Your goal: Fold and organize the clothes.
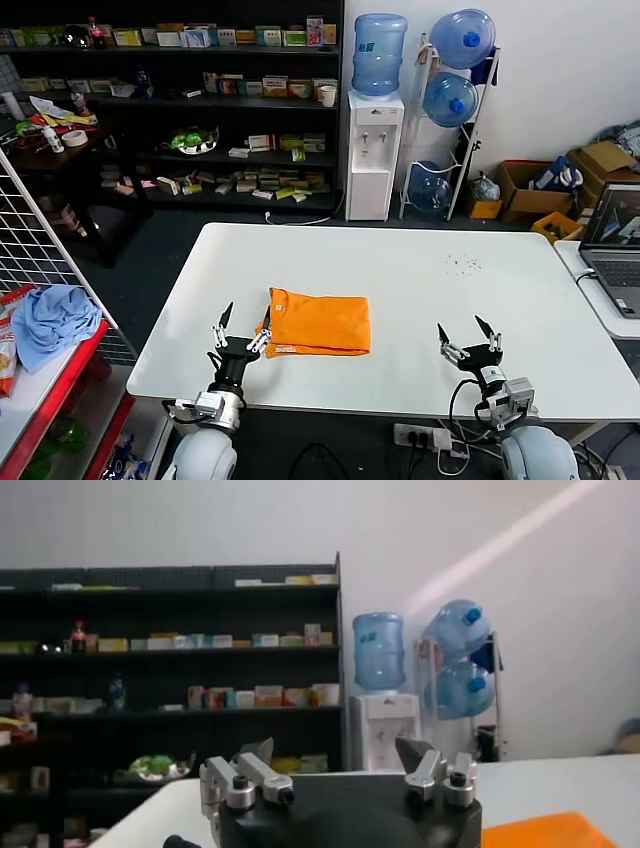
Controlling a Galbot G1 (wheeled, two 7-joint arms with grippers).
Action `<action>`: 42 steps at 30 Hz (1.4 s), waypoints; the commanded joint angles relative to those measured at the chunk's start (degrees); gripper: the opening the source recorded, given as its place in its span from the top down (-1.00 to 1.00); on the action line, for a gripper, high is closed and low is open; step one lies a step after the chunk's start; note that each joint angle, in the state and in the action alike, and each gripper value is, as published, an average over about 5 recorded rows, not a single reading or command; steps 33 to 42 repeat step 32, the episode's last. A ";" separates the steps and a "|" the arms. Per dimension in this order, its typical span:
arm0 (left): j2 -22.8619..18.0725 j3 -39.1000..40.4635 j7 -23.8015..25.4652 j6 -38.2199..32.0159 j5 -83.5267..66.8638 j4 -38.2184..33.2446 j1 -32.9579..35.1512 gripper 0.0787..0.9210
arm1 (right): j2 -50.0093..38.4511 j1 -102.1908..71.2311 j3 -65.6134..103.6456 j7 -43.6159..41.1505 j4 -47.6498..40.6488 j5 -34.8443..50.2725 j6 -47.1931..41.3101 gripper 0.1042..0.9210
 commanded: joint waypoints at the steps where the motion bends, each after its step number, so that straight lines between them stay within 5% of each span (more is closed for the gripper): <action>1: 2.98 -8.19 0.98 1.92 4.72 0.00 2.18 -0.77 | 1.45 -0.23 1.06 -1.42 0.07 -0.54 0.92 -0.76; 23: -0.22 -12.37 7.97 10.14 7.95 -5.64 5.39 -0.77 | 4.94 -0.36 2.35 0.02 2.84 -5.14 -0.06 -0.76; 42: -0.95 -13.02 8.30 10.98 8.02 -7.55 6.41 -0.77 | 6.18 -0.67 2.74 0.59 3.29 -6.79 -0.33 -0.76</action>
